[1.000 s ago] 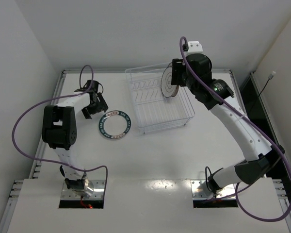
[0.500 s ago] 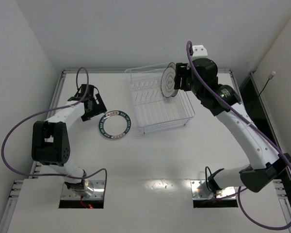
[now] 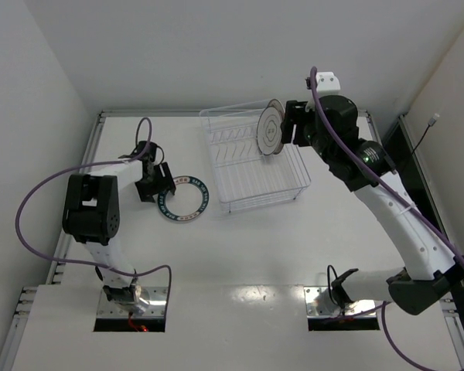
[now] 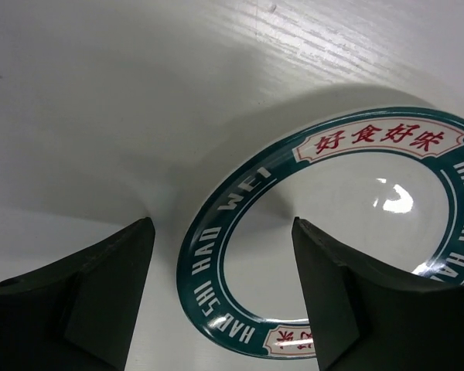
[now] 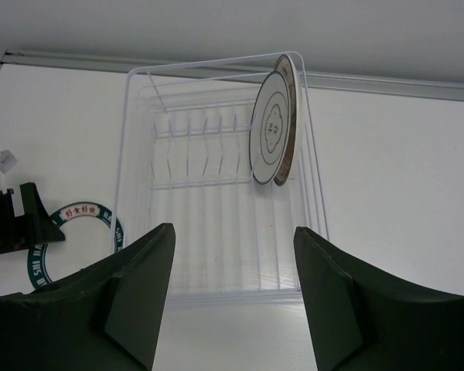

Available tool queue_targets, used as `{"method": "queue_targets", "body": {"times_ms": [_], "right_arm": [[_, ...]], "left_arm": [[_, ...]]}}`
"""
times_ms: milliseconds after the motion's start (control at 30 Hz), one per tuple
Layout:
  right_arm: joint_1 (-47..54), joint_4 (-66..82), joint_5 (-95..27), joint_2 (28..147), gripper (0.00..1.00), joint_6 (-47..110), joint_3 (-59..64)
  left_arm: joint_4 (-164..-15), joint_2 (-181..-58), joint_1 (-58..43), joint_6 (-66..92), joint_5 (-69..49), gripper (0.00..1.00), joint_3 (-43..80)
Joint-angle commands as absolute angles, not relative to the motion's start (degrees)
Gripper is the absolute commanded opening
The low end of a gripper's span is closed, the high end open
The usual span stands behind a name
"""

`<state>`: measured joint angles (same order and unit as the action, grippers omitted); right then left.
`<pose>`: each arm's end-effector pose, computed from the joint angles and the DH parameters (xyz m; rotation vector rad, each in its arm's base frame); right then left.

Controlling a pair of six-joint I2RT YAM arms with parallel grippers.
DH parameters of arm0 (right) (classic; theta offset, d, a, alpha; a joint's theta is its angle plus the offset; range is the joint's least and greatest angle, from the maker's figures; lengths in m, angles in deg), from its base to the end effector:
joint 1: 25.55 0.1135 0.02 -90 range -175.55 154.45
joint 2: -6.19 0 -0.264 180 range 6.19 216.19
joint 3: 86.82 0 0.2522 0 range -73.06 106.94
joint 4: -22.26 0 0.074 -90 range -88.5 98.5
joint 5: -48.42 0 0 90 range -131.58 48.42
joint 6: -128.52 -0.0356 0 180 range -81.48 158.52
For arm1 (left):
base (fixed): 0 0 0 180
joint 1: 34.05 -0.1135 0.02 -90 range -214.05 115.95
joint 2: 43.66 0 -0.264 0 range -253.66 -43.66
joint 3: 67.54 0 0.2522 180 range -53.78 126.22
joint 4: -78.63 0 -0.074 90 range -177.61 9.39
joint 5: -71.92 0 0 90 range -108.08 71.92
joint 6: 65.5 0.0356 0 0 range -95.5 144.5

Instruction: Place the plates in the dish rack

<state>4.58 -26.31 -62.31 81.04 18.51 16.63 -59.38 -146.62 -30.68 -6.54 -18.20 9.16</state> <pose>0.2427 0.1263 0.4524 0.0745 1.9021 0.2477 0.3454 -0.0203 0.1574 -0.6639 2.6936 -0.1549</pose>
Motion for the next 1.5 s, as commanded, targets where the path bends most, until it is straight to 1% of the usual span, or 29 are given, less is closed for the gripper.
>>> {"method": "queue_targets", "body": {"times_ms": [0,100,133,167,200,267,300,333,400,533,700,833,867,967,1000,1033,1133,1367,1433,1467], "right_arm": [[4.3,-24.8,-62.3,79.6,0.60,17.7,17.4],[4.3,-25.3,-62.3,79.6,0.60,17.7,18.6],[4.3,-25.3,-62.3,79.6,0.60,17.7,19.1],[4.3,-25.3,-62.3,79.6,0.61,17.7,19.7],[4.3,-25.3,-62.3,79.6,0.61,17.7,19.7],[4.3,-25.9,-62.3,80.1,0.61,18.2,20.9],[4.3,-25.9,-62.8,80.1,0.61,18.2,20.9],[4.3,-25.9,-62.8,80.1,0.61,18.2,20.9],[4.3,-25.9,-62.8,80.1,0.61,18.2,20.9],[4.3,-25.9,-62.3,80.1,0.61,18.2,20.9],[4.3,-26.4,-61.8,79.0,0.61,18.2,20.4],[4.3,-26.4,-60.6,77.7,0.63,17.7,18.2],[4.3,-26.4,-60.0,77.2,0.63,17.7,17.6],[4.3,-26.4,-58.5,76.7,0.63,17.7,17.1],[4.3,-26.4,-57.6,76.7,0.63,17.2,16.4],[4.3,-26.4,-57.1,76.7,0.63,17.2,15.8],[4.3,-25.9,-54.2,76.1,0.63,16.6,14.2],[4.3,-22.4,-44.8,74.9,0.63,15.4,8.7],[4.3,-21.6,-41.5,74.9,0.63,15.4,7.0],[4.3,-20.7,-40.3,74.9,0.63,14.1,5.4]], "left_arm": [[-58.5,-149.1,-30.8,-5.7,-15.7,0.68,11.9],[-58.5,-151.6,-30.8,-4.6,-12.6,0.60,12.5],[-58.5,-152.2,-30.8,-4.6,-10.9,0.52,12.5],[-58.5,-152.7,-30.8,-4.0,-10.2,0.48,13.0],[-58.5,-153.3,-30.8,-4.0,-8.8,0.40,13.0],[-59.0,-153.4,-30.8,-3.5,-7.6,0.30,13.0],[-59.0,-154.0,-30.8,-3.4,-7.0,0.24,13.0],[-59.6,-154.0,-30.8,-3.4,-5.7,0.11,13.0],[-59.6,-154.5,-30.8,-2.8,-3.9,0.03,13.0],[-60.1,-154.5,-30.8,-2.2,-2.9,0.00,13.0],[-60.6,-149.9,-30.8,-2.9,-8.2,0.00,13.0],[-63.5,-141.7,-30.8,-5.1,-14.6,0.00,10.9],[-64.1,-137.8,-30.8,-5.9,-18.7,0.00,10.0],[-65.5,-131.7,-30.8,-7.2,-24.7,0.00,8.3],[-66.1,-127.6,-30.8,-7.2,-27.5,0.00,7.8],[-66.9,-125.6,-30.8,-7.8,-28.2,0.00,6.5],[-70.4,-120.5,-31.6,-8.5,-26.4,0.00,4.6],[-74.7,-115.7,-33.4,-8.5,-20.8,0.00,2.1],[-77.1,-113.8,-34.0,-9.1,-17.1,0.00,0.8],[-79.0,-111.8,-35.9,-9.9,-15.4,0.00,-0.4]]}}
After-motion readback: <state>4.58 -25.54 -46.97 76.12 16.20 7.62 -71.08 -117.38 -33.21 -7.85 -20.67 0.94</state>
